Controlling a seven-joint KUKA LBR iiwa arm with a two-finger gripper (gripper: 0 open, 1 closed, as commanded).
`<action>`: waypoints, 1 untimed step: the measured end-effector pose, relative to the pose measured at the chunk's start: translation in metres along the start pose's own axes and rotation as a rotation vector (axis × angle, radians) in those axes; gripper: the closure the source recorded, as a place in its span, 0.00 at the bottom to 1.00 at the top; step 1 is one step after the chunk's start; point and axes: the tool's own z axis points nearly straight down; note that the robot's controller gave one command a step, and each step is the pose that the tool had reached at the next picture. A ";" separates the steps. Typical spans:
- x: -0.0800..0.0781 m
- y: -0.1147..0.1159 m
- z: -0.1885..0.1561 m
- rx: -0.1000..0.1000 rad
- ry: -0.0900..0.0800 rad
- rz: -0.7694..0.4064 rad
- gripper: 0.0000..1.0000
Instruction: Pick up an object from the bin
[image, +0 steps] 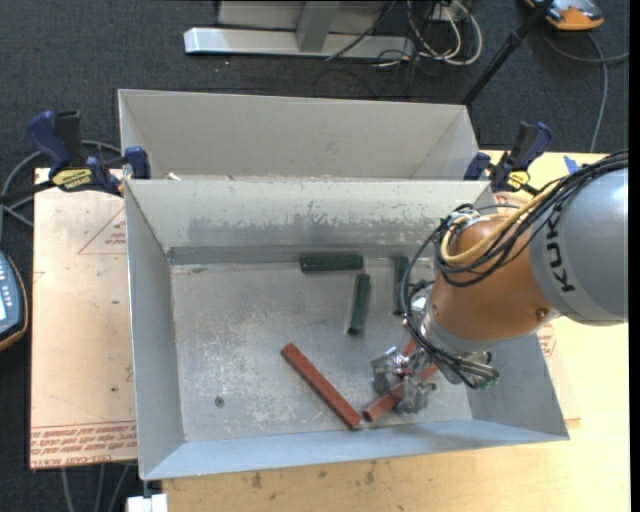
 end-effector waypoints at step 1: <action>0.017 -0.049 -0.130 0.009 -0.008 -0.063 1.00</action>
Offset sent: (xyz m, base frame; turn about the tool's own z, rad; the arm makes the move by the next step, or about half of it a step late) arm 0.0078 -0.0487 0.1260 -0.0693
